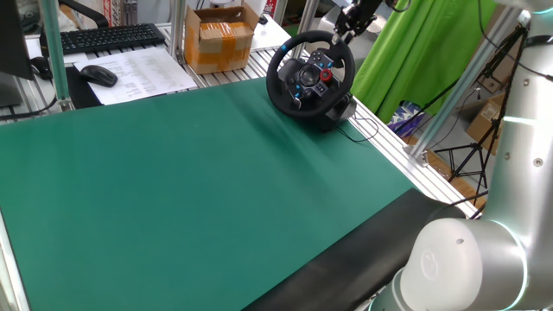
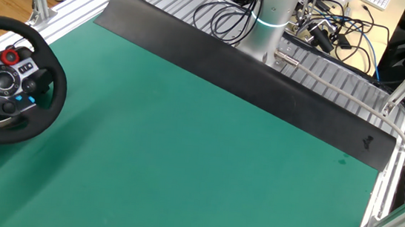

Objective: Rotate the steering wheel 90 degrees counterclockwise

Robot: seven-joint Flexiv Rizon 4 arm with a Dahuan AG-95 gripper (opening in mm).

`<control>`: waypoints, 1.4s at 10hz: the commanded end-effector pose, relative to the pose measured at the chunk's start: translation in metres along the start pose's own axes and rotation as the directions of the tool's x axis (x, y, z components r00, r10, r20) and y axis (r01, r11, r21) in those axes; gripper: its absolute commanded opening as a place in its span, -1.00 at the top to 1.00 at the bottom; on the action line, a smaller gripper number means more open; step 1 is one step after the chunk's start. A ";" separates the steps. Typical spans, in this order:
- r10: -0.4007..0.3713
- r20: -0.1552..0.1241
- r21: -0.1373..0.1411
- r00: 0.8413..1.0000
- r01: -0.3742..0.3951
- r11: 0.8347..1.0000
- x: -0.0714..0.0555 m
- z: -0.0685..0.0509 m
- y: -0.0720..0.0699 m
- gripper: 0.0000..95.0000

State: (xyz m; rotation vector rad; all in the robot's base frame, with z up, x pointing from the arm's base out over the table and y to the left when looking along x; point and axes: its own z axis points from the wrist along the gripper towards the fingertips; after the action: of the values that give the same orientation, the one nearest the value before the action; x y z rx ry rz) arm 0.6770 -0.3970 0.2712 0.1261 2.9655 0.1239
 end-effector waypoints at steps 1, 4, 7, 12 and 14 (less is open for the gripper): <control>0.003 -0.038 0.003 0.999 -0.002 1.000 -0.005 -0.014 -0.006 -1.00; 0.046 -0.077 0.004 0.996 -0.046 0.999 -0.001 -0.033 -0.010 -1.00; 0.130 -0.091 0.006 0.987 -0.130 0.991 0.014 -0.038 0.010 -0.60; 0.244 -0.088 0.011 0.966 -0.244 0.970 0.056 -0.033 0.041 0.60; 0.290 -0.087 0.013 0.953 -0.290 0.957 0.067 -0.034 0.051 0.60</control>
State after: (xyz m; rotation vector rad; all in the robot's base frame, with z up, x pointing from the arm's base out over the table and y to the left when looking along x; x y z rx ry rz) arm 0.6102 -0.3449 0.2935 0.5587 3.0003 0.1440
